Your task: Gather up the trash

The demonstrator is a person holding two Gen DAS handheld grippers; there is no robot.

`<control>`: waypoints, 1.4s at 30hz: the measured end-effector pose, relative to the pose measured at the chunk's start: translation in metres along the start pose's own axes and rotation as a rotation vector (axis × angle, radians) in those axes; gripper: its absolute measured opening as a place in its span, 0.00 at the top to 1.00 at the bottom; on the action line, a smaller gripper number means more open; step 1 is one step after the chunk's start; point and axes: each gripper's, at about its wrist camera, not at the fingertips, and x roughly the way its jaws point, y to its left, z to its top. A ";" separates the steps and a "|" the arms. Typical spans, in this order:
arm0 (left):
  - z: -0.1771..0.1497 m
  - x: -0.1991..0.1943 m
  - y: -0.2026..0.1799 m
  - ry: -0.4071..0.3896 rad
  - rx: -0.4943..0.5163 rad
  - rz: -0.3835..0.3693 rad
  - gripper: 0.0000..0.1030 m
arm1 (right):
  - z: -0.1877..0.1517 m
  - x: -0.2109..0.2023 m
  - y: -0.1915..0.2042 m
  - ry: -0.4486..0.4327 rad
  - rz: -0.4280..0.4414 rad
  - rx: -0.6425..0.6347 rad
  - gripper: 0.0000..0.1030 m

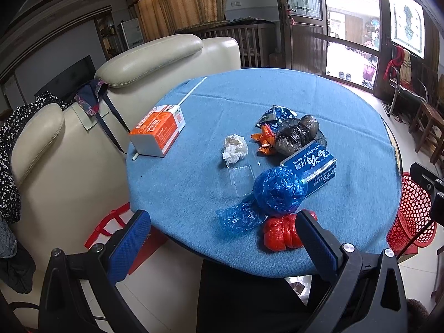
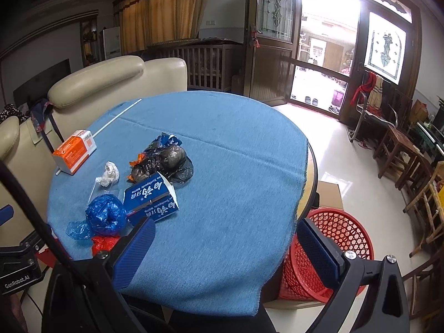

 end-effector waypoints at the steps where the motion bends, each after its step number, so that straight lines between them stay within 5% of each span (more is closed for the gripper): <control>1: 0.000 0.000 0.000 0.001 0.001 0.000 0.00 | 0.000 0.000 0.000 -0.005 0.004 0.005 0.00; 14: 0.002 0.011 0.011 0.020 -0.019 0.018 0.00 | 0.001 0.007 0.002 0.036 0.037 -0.014 0.00; 17: 0.002 0.020 0.026 0.043 -0.048 0.043 0.00 | 0.001 0.019 0.003 0.082 0.163 -0.014 0.00; 21: -0.001 0.034 0.043 0.080 -0.079 0.084 0.00 | -0.005 0.043 0.011 0.140 0.446 0.053 0.00; 24: -0.003 0.041 0.055 0.101 -0.099 0.095 0.00 | -0.010 0.065 0.037 0.183 0.539 -0.052 0.01; 30: -0.009 0.047 0.081 0.125 -0.158 0.122 0.00 | -0.027 0.109 0.093 0.361 0.639 -0.196 0.19; 37: -0.013 0.053 0.088 0.146 -0.165 0.125 0.00 | -0.037 0.136 0.141 0.410 0.609 -0.278 0.19; 40: -0.010 0.053 0.086 0.149 -0.161 0.104 0.00 | -0.041 0.143 0.151 0.433 0.627 -0.283 0.38; 42: -0.006 0.053 0.083 0.146 -0.160 0.081 0.00 | -0.042 0.144 0.154 0.415 0.635 -0.277 0.41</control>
